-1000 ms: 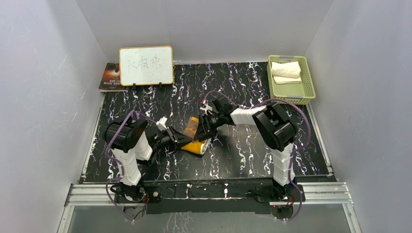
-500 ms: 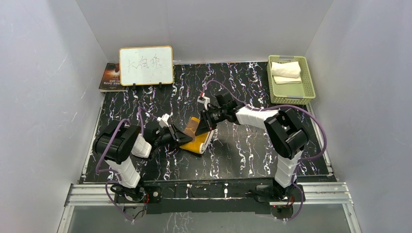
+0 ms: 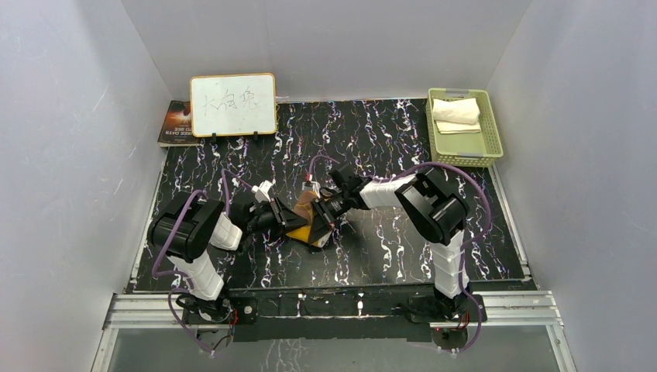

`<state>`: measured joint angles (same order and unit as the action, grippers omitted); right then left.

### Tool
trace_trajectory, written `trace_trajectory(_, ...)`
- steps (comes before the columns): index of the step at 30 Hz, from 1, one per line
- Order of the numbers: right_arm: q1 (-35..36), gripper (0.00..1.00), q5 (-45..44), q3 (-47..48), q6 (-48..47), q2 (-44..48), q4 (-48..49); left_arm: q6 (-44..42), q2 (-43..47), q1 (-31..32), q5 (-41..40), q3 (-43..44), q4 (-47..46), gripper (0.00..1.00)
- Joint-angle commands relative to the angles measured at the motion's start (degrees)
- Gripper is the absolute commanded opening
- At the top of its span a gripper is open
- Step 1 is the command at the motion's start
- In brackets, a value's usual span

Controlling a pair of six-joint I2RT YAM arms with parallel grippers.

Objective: Roll the towels
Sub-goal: Roll the towel at the center of the board.

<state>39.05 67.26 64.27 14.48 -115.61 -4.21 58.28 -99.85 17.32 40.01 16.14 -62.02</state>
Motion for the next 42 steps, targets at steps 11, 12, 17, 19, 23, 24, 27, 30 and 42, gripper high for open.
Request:
trace_trajectory(11,-1.33,0.0,1.65,-7.25,-0.89,-5.65,7.36,-6.02,-1.46,-0.08,-5.56,-0.83,11.32,0.2)
trace_trajectory(12,-1.32,0.0,0.94,-6.56,-2.0,-5.42,5.91,-6.19,-1.36,-0.05,-5.48,-0.74,11.5,0.2)
trace_trajectory(17,-0.28,0.15,-7.69,0.03,-7.65,0.7,-5.85,-7.69,-0.42,-0.07,-5.29,0.22,14.23,0.2)
trace_trajectory(19,1.85,0.33,-14.38,3.69,-10.49,5.01,-11.75,-8.44,0.24,-0.09,-5.38,0.53,15.83,0.2)
trace_trajectory(23,9.03,0.53,-33.17,7.35,-12.96,14.89,-15.45,-9.3,1.21,-0.09,-5.56,0.83,17.39,0.2)
trace_trajectory(24,11.93,0.56,-40.12,7.44,-14.29,17.05,-15.66,-9.32,1.19,-0.03,-5.44,0.81,17.25,0.21)
trace_trajectory(27,21.82,0.59,-59.42,7.05,-18.35,19.72,-15.61,-9.07,0.24,-0.08,-4.71,0.88,16.33,0.21)
trace_trajectory(30,27.16,0.61,-73.76,4.49,-21.74,20.37,-13.41,-8.81,-0.74,-0.03,-3.91,1.13,15.58,0.21)
trace_trajectory(42,35.48,0.82,-101.59,1.4,-32.02,12.63,-8.63,-8.86,-1.85,-0.09,-1.75,1.9,15.7,0.21)
